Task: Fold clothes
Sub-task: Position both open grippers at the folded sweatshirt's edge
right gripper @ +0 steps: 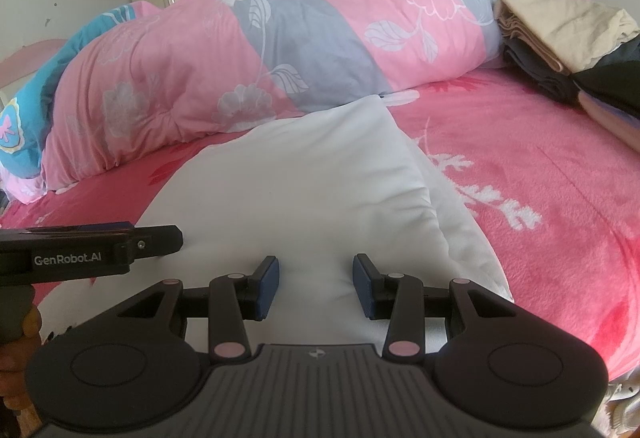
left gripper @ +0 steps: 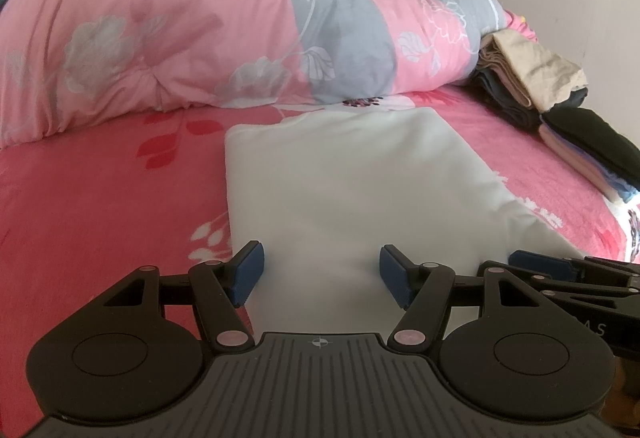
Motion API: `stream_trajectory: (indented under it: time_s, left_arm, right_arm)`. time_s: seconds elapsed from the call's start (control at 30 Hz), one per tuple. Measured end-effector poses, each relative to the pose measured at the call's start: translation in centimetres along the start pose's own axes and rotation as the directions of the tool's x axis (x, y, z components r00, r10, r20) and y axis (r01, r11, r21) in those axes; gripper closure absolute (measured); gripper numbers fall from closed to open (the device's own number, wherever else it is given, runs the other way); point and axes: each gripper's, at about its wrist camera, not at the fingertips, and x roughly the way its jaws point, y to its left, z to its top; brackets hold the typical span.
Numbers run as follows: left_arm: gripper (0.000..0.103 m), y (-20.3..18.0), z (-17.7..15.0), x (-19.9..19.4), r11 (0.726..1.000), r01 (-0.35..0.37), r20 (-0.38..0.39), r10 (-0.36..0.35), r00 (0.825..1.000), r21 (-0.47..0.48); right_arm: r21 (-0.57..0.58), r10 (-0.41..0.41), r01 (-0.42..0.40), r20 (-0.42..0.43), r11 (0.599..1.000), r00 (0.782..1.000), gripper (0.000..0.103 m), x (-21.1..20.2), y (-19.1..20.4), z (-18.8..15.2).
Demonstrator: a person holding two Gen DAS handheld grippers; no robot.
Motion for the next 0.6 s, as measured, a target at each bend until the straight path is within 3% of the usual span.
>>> stream_trajectory:
  time_s: [0.6]
  left_arm:
    - [0.037, -0.05, 0.26, -0.15, 1.000, -0.014, -0.002, 0.014, 1.000, 0.010]
  right_arm:
    - [0.002, 0.002, -0.002, 0.004, 1.000, 1.000, 0.060, 0.00, -0.05, -0.03]
